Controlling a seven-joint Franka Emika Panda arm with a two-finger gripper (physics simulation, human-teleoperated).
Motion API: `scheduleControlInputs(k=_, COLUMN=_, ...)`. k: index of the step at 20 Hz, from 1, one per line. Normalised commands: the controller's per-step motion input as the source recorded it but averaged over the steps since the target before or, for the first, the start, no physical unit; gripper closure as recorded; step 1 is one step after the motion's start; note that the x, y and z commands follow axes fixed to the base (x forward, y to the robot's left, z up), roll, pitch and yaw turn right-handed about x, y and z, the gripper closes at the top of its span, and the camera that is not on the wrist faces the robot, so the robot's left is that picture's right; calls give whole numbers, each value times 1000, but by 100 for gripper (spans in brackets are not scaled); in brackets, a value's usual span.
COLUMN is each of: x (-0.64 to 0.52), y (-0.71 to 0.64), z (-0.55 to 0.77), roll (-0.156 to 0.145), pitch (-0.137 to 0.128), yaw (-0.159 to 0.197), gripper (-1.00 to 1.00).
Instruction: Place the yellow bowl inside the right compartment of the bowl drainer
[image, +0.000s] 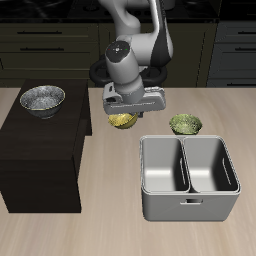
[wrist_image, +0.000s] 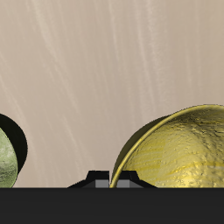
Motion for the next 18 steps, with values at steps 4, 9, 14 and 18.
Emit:
scheduleControlInputs(k=4, x=-158, y=209, z=641, roll=34, pitch=-95, yaw=10, gripper=100)
scheduleControlInputs(k=9, x=-72, y=97, z=535, roll=4, pitch=-69, yaw=-6, gripper=100)
scheduleControlInputs(k=14, x=-88, y=93, z=517, roll=6, pitch=-61, yaw=19, gripper=100)
scheduleControlInputs(k=18, x=-80, y=28, z=369, roll=7, pitch=-35, yaw=4, gripper=100)
